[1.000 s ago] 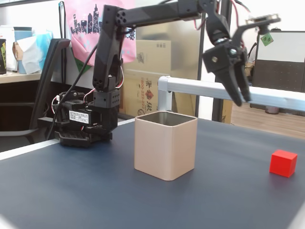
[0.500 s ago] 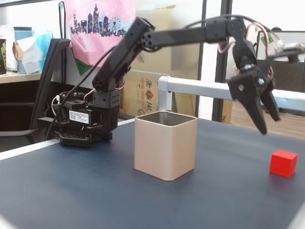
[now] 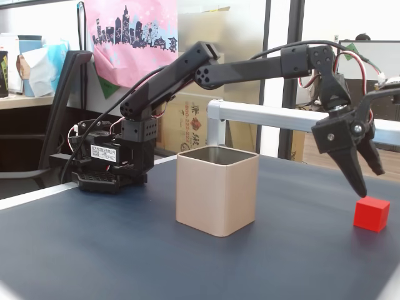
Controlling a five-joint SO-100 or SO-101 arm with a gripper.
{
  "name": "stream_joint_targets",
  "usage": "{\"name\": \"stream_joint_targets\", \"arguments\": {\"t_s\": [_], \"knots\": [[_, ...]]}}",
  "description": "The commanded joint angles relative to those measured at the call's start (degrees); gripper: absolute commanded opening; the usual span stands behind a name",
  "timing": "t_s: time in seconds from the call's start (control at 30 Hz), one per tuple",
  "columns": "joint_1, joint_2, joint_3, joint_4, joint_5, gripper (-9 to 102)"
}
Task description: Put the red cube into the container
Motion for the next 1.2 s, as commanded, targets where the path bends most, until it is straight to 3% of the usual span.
{"name": "stream_joint_targets", "arguments": {"t_s": [0.0,1.17], "knots": [[0.79,0.18,-3.96,0.53,-1.05,34],[0.26,-10.90,-13.01,-2.29,-1.05,30]]}}
